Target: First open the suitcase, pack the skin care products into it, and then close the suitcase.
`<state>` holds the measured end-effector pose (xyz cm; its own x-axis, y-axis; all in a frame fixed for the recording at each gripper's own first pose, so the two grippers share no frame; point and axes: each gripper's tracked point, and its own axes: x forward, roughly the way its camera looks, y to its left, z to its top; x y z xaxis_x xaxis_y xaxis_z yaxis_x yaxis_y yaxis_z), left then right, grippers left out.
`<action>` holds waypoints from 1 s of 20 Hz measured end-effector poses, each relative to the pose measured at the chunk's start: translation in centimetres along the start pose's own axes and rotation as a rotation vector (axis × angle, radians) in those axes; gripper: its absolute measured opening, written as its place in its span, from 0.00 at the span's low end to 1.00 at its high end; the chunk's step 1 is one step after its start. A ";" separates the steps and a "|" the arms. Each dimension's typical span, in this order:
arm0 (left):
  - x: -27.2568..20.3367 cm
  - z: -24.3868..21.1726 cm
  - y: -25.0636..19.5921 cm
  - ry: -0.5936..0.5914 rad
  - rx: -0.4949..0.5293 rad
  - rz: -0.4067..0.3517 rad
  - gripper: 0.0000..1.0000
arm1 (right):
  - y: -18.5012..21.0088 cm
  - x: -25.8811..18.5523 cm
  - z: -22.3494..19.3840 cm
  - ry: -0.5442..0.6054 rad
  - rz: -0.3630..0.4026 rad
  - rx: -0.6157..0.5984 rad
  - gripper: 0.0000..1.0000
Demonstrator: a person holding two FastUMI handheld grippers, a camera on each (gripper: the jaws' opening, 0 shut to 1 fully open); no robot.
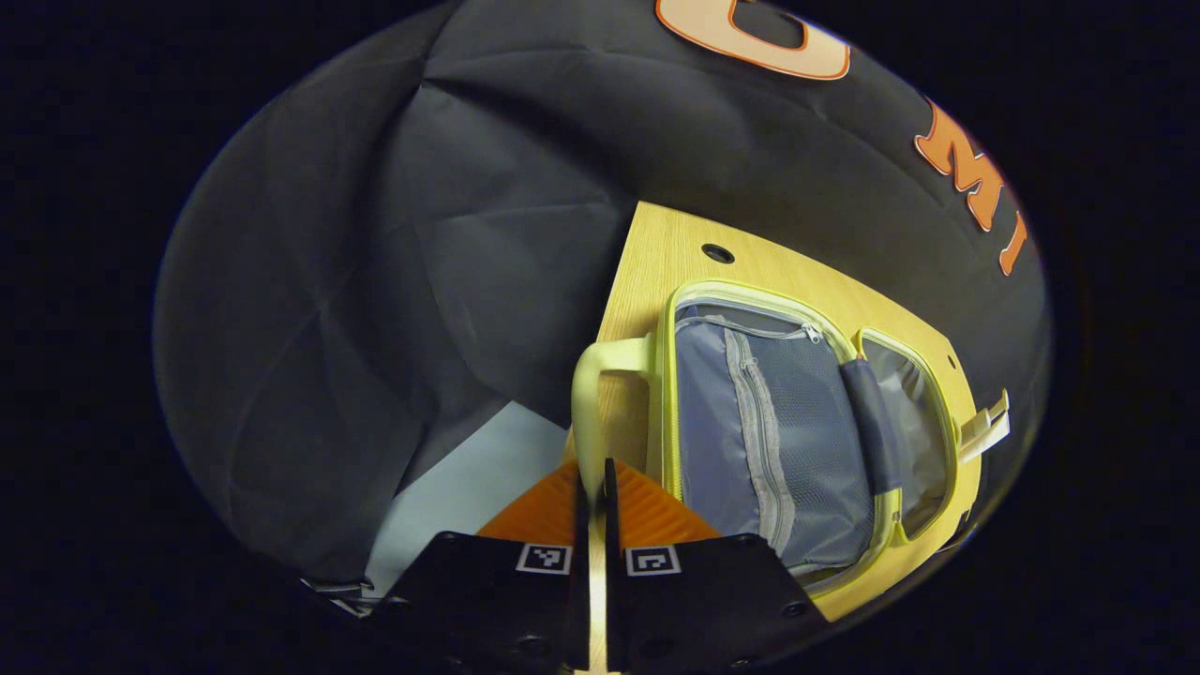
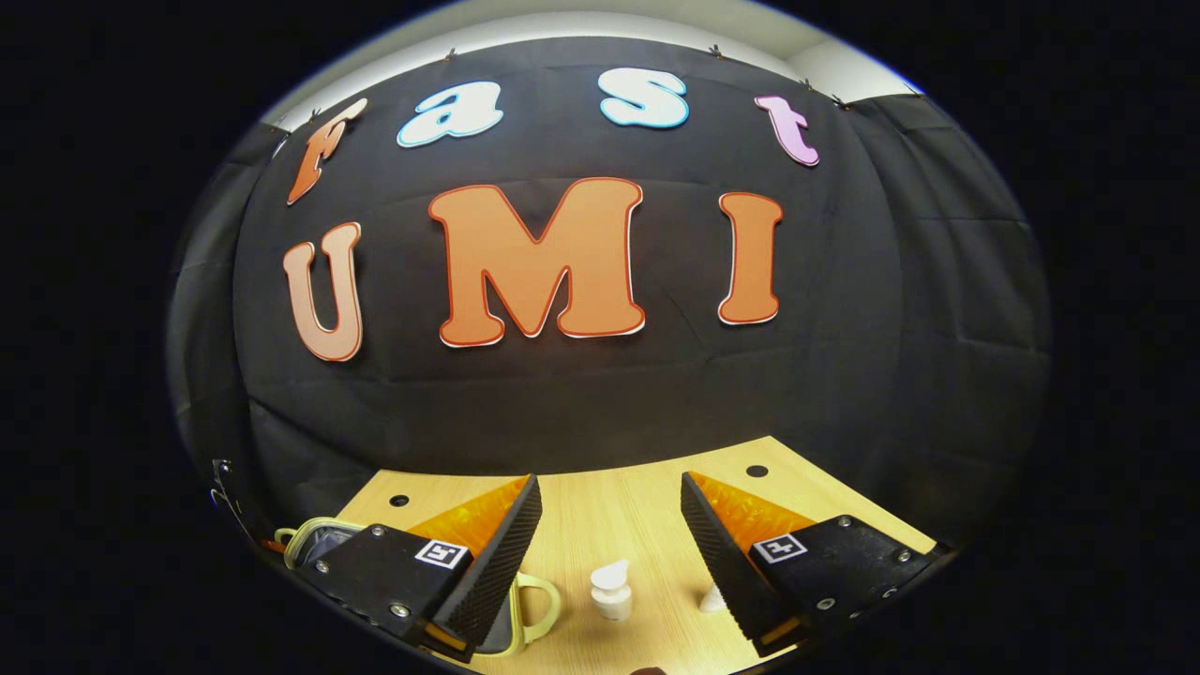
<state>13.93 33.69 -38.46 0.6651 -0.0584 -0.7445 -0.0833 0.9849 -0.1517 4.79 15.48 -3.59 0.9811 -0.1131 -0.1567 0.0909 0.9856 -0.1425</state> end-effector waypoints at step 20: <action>-16.3 20.0 -23.0 -0.684 0.220 -0.002 0.98 | -8.0 2.5 -1.8 0.018 -0.019 -0.033 0.95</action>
<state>19.87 15.21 -9.87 0.9871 -0.0165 -0.1592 0.0225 0.9991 0.0356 6.17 7.09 -4.57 0.9761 -0.1342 -0.1708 0.1035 0.9786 -0.1776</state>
